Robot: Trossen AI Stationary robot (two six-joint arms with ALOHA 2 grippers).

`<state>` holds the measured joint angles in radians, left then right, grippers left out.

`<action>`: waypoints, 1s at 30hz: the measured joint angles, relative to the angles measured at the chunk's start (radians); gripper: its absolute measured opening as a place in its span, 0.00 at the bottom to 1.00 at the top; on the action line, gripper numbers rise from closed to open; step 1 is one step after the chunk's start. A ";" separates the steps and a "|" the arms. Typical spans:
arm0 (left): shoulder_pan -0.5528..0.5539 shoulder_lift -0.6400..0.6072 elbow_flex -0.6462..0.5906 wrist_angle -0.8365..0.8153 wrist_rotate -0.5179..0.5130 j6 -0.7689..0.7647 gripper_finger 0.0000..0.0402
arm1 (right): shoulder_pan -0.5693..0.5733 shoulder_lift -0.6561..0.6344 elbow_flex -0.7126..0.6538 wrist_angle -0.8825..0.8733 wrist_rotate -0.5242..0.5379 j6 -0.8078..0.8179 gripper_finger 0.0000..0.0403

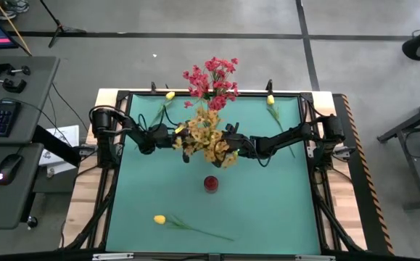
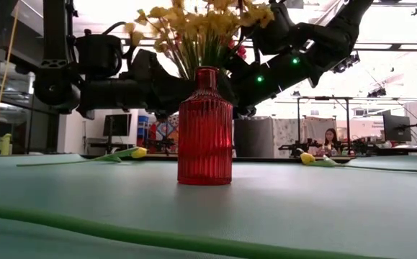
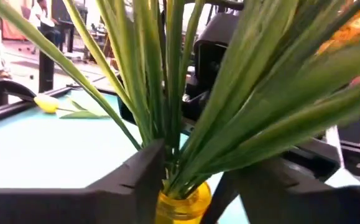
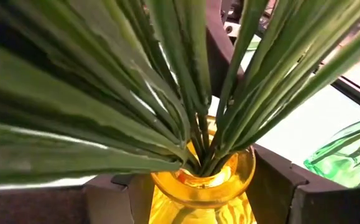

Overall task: Sort flowers into vase by color
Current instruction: Put the yellow flowers into the yellow vase, then adjust the yellow vase

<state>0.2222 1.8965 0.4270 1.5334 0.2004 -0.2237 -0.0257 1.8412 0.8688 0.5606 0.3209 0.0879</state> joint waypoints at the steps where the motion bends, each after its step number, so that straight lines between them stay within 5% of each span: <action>1: 0.000 0.000 -0.002 0.002 0.001 -0.009 0.46 | 0.000 0.000 0.000 -0.001 0.000 0.000 0.48; 11: 0.003 -0.021 -0.046 0.004 0.061 -0.070 0.67 | 0.000 0.000 0.000 -0.002 0.000 -0.003 0.48; 30: 0.129 -0.457 -0.304 -0.056 0.085 -0.216 0.69 | -0.021 -0.001 0.001 -0.052 0.025 0.128 0.48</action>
<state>0.3514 1.4392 0.1234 1.4771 0.2859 -0.4394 -0.0469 1.8404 0.8700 0.5082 0.3458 0.2160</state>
